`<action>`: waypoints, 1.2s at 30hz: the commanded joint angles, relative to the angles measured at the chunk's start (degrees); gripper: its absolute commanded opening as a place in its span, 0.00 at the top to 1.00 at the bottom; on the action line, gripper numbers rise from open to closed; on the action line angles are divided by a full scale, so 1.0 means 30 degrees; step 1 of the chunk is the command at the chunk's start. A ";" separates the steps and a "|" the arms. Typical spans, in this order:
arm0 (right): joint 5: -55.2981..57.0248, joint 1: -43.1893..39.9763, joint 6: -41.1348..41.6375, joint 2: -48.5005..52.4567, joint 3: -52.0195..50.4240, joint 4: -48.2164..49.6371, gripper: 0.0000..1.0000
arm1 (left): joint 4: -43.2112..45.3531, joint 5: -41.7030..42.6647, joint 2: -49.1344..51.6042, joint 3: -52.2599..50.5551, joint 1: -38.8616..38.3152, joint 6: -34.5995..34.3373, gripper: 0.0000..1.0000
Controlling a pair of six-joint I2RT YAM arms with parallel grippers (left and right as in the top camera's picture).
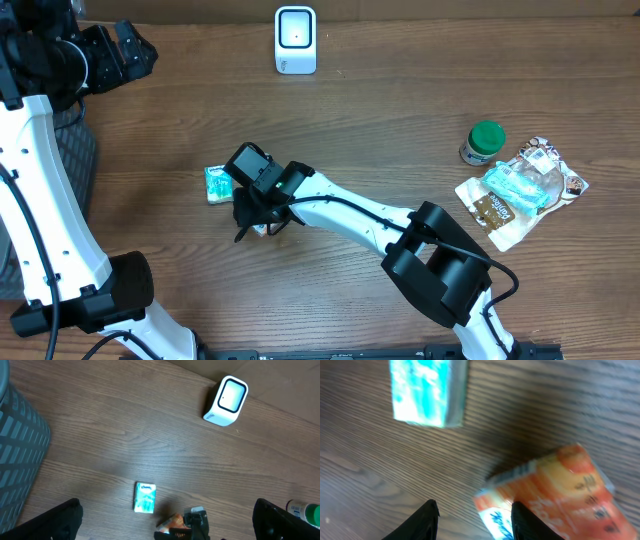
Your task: Scan the item barcode
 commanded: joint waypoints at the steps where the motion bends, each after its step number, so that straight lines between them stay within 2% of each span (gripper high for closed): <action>1: -0.0146 -0.0204 -0.1020 0.0240 0.0372 -0.0678 0.56 | 0.0022 -0.0044 -0.0219 0.0146 -0.0007 -0.0197 0.00; 7: -0.0138 -0.1304 -0.4102 -0.0488 0.1253 -0.3825 0.56 | 0.0022 -0.0044 -0.0219 0.0146 -0.0007 -0.0197 0.00; 13: -0.2047 -0.1916 -0.4393 -0.0699 0.1355 -0.4612 0.61 | 0.0022 -0.0044 -0.0219 0.0146 -0.0007 -0.0197 0.00; 20: -0.1071 -0.1639 -0.4350 -0.0699 0.1355 -0.5435 0.63 | 0.0022 -0.0044 -0.0219 0.0146 -0.0007 -0.0197 0.00; 27: -0.1676 -0.3847 -0.5173 -0.2004 0.1355 -0.7475 0.63 | 0.0022 -0.0044 -0.0219 0.0146 -0.0007 -0.0197 0.01; 31: -0.2382 -0.5005 -0.5588 -0.3038 0.1355 -0.8313 0.60 | 0.0022 -0.0044 -0.0219 0.0146 -0.0007 -0.0197 0.00; 36: -0.4568 -0.5180 -0.6076 -0.2900 0.0277 -0.7351 0.61 | 0.0022 -0.0044 -0.0219 0.0146 -0.0007 -0.0197 0.00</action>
